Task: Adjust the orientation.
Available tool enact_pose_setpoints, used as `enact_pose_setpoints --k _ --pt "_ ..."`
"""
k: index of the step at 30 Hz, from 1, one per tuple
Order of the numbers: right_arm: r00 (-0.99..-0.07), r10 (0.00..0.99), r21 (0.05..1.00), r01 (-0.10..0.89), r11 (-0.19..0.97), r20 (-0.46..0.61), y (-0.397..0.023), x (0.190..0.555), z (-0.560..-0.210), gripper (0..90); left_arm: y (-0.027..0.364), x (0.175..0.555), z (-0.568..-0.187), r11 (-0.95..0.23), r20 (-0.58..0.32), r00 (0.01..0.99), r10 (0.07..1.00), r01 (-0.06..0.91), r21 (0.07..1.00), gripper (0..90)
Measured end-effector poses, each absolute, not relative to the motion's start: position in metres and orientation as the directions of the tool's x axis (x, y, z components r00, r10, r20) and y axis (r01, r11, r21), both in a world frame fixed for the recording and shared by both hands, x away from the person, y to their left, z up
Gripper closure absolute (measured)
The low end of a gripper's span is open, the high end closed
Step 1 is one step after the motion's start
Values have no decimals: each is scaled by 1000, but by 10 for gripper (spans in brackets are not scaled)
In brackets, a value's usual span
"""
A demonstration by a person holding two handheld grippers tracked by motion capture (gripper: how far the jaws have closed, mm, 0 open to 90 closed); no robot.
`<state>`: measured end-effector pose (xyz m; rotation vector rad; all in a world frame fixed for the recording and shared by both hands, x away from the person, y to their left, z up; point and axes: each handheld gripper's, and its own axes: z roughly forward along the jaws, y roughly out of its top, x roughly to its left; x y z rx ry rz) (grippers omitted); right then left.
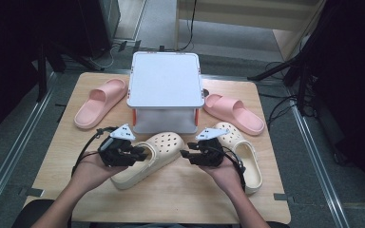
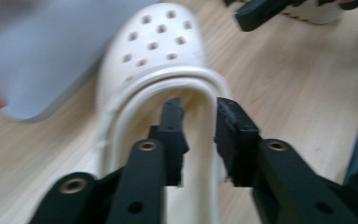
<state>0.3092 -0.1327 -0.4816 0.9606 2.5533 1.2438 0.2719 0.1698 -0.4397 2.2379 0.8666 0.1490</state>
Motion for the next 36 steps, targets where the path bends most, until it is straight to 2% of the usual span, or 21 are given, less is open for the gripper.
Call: enact_pose_setpoints --k 5,9,10,12,14,36 --pt "-796 589 740 481 469 144 -127 310 -483 604 193 279 -444 -472 -146 730 668 567 675 827" --pt "-799 584 723 487 490 143 -123 312 -485 779 205 286 -453 -458 -154 711 686 587 667 869" --pt "-799 584 723 487 490 143 -123 312 -485 779 206 287 -456 -454 -158 708 689 591 667 869" --pt "-797 587 709 495 501 141 -122 313 -486 863 208 291 -462 -464 -149 704 695 597 654 882" --pt "-796 586 690 510 513 153 -118 316 -490 900 211 294 -468 -461 -153 691 707 614 641 886" --pt "-791 590 669 528 523 163 -105 324 -500 900 214 290 -483 -430 -177 653 736 653 623 894"
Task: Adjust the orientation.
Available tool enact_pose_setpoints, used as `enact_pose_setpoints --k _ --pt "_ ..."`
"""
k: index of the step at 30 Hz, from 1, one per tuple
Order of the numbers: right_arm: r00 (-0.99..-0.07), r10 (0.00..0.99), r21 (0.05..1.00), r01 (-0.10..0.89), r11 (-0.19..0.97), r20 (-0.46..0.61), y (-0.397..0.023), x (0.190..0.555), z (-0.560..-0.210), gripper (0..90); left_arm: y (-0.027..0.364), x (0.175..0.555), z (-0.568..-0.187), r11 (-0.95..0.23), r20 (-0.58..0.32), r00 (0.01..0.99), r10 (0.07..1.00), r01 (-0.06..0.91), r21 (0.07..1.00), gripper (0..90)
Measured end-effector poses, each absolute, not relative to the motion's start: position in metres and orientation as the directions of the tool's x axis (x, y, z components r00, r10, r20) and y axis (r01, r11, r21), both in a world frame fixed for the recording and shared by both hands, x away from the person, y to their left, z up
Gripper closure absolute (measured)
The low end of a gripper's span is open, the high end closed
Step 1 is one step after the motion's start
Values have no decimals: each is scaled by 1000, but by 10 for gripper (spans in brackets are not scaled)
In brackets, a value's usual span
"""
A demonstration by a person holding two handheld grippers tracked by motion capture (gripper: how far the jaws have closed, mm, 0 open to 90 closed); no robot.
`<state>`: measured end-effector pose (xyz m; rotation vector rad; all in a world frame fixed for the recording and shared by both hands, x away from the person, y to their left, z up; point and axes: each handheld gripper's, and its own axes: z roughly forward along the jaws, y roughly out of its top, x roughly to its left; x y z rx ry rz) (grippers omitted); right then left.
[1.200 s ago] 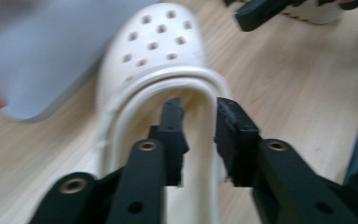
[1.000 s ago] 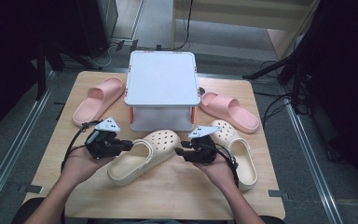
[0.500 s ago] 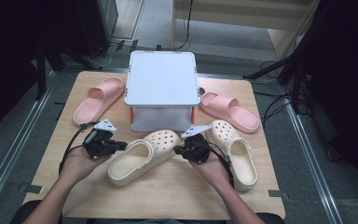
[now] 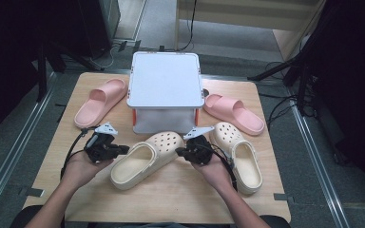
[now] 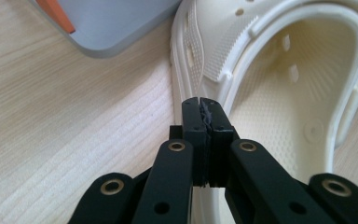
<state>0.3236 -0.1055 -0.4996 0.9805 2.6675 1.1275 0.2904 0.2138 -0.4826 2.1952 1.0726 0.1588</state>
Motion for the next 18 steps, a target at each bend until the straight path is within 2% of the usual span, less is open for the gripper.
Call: enact_pose_setpoints --k 18 --pt "-802 565 668 529 523 192 -92 336 -499 900 217 265 -484 -423 -208 647 734 675 604 895"
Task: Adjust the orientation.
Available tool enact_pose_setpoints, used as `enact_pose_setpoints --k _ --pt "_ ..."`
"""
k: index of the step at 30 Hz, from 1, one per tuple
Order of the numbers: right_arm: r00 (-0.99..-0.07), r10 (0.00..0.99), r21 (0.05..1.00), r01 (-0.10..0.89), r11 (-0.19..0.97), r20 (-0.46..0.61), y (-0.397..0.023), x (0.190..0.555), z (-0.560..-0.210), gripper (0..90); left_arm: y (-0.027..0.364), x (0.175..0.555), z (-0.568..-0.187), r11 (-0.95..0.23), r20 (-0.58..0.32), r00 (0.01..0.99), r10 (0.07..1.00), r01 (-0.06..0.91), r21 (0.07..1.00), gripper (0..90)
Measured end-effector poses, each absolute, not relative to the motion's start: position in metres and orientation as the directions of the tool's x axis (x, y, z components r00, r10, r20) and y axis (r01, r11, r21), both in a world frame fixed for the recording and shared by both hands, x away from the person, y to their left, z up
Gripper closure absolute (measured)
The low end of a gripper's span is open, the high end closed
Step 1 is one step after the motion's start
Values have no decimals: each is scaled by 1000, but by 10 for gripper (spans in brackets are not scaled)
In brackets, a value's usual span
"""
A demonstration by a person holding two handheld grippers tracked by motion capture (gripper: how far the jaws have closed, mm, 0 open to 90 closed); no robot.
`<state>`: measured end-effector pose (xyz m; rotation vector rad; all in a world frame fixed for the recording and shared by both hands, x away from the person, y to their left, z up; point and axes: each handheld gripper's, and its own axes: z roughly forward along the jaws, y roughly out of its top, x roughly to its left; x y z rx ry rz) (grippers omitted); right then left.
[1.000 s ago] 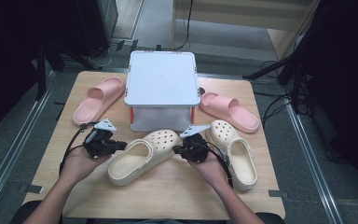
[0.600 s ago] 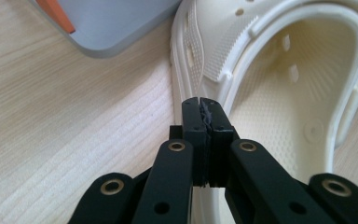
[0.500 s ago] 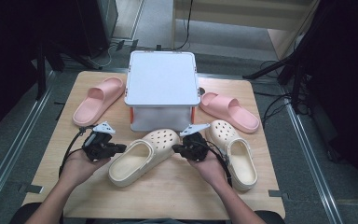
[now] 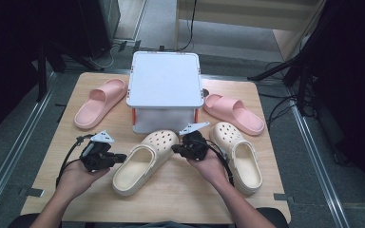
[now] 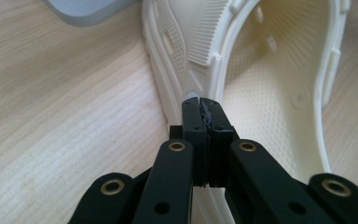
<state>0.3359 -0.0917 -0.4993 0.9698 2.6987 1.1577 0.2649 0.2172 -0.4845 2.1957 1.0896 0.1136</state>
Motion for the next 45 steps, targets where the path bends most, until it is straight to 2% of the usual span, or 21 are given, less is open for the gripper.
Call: enact_pose_setpoints --k 12,26,31,34,37,38,41,45 --pt "-816 542 670 518 532 201 -80 341 -498 900 209 247 -485 -429 -239 661 711 678 596 895" --pt "-817 539 680 514 523 203 -77 343 -497 900 194 241 -489 -427 -337 684 646 691 583 891" --pt "-821 539 680 503 533 185 -77 342 -494 878 200 248 -489 -416 -336 662 670 709 569 840" --pt "-820 545 694 497 521 177 -80 340 -491 842 204 253 -484 -396 -335 660 673 704 590 808" --pt "-815 549 704 501 504 186 -85 336 -486 808 208 257 -478 -382 -321 659 681 693 612 726" --pt "-812 549 708 506 492 200 -89 332 -482 789 210 261 -475 -373 -315 650 691 695 615 663" --pt "-809 548 721 507 472 211 -93 328 -480 774 212 266 -471 -360 -308 639 704 696 621 638" --pt "-804 550 741 509 438 227 -103 317 -473 702 214 277 -463 -357 -298 645 704 683 637 601"
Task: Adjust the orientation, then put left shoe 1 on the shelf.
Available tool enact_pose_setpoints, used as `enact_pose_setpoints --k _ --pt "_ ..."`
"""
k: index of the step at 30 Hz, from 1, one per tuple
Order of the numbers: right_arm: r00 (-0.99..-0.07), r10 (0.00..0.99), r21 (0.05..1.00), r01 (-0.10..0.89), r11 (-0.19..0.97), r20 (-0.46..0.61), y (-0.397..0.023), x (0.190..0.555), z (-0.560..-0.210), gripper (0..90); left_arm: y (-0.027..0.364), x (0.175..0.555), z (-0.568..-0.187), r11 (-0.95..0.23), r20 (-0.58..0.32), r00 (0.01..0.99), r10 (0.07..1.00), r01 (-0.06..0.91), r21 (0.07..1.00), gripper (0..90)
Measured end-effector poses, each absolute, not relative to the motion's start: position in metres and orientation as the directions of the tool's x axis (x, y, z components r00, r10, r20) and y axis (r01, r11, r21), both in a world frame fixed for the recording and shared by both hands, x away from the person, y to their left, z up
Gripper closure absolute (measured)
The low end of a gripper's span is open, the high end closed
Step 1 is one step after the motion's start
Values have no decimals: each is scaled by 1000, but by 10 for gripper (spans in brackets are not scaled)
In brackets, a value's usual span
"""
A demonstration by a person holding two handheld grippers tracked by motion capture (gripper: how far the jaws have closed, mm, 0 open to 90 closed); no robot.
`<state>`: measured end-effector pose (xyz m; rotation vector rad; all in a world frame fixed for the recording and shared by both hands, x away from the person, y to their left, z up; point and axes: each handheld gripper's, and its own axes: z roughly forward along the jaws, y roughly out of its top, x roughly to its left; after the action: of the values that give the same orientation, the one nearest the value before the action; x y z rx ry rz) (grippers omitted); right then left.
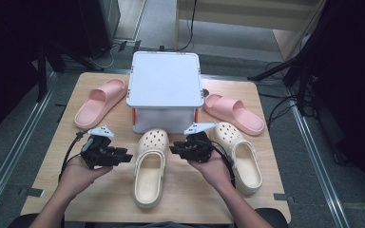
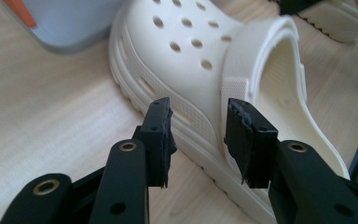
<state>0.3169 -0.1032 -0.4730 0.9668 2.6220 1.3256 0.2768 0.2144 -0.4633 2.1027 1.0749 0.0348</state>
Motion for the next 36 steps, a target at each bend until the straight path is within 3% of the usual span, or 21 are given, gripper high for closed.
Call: enact_pose_setpoints --k 4,5,21,25,27,36 --pt "-796 560 749 512 420 230 -109 306 -468 625 216 287 -457 -360 -290 653 700 673 646 564" --pt "-785 571 749 524 406 240 -111 302 -467 570 216 289 -455 -360 -289 654 700 671 648 563" --pt "-778 582 742 531 410 235 -101 271 -465 527 216 334 -409 -349 -252 679 690 617 706 630" --pt "-768 593 733 545 408 241 -97 269 -467 489 218 344 -400 -328 -273 681 680 615 717 632" --pt "-764 597 728 551 408 244 -96 268 -468 485 219 350 -396 -331 -300 692 656 621 711 674" --pt "-756 606 719 562 409 247 -86 267 -471 462 215 370 -374 -369 -221 708 670 577 729 754"
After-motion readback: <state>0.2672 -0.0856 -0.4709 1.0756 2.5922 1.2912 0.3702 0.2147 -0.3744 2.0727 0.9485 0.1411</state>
